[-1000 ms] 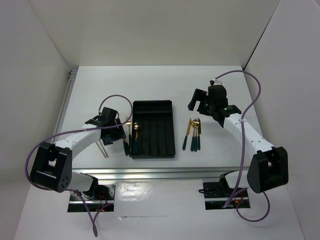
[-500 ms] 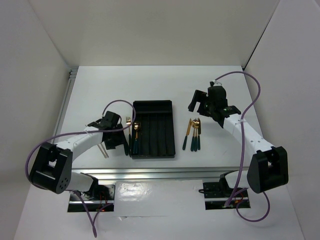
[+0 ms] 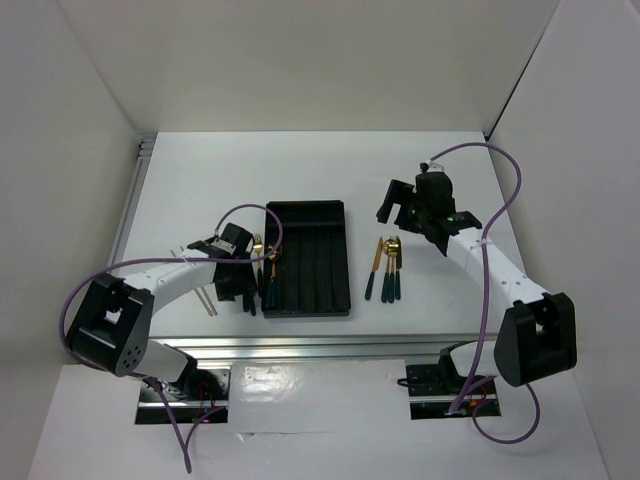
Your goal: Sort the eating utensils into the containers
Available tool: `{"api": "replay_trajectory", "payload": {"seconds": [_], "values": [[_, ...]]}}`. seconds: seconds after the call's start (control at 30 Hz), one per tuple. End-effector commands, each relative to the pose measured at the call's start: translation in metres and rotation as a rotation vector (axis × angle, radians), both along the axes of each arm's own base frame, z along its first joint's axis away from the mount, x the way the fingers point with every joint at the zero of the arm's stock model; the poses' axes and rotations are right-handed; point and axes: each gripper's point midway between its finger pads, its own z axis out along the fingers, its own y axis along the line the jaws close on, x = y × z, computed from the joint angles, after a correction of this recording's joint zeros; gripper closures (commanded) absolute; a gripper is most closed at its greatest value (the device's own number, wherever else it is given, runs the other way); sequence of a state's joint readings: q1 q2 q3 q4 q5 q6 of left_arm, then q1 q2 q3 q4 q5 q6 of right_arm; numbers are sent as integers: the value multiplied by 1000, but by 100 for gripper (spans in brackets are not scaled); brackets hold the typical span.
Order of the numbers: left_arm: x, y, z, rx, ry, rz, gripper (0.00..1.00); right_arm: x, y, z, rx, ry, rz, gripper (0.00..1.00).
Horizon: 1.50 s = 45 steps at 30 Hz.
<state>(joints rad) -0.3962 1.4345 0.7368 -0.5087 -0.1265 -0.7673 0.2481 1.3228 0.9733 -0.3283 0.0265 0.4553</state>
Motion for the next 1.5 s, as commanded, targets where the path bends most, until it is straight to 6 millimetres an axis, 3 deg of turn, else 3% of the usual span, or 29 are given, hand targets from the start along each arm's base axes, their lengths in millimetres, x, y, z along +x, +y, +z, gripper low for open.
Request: {"api": "replay_trajectory", "payload": {"seconds": [0.0, 0.2, 0.33, 0.43, 0.53, 0.7, 0.83, 0.97, 1.13, 1.27, 1.47], "values": [[3, -1, 7, -6, -25, 19, 39, 3, -5, 7, -9, -33, -13, 0], [2, 2, 11, 6, -35, 5, 45, 3, -3, 7, -4, -32, -6, 0], [1, 2, 8, 10, -25, 5, 62, 3, -3, 4, -6, -23, -6, 0], [0, 1, 8, 1, -21, 1, 62, 3, -3, 4, -6, -23, -6, 0], [1, -1, 11, -12, -28, -1, 58, 3, -5, 7, -9, -33, -13, 0], [6, -5, 38, -36, -72, -13, 37, 3, -5, 7, -9, -33, -13, 0], [9, 0, 64, -13, -100, -13, 37, 3, -3, 7, -4, -32, -6, 0], [2, 9, 69, 13, -87, 3, 38, 1, -4, 3, -6, -23, -6, 0], [-13, 17, 51, 27, -21, 81, 48, 1, -4, 3, -6, -23, -6, 0], [-19, 22, 32, 39, 6, 92, 50, 0, -6, -1, -15, -16, -14, 0], [-22, 23, 19, 51, 38, 100, 52, 0, -6, -1, -15, -16, -14, 0]]}}
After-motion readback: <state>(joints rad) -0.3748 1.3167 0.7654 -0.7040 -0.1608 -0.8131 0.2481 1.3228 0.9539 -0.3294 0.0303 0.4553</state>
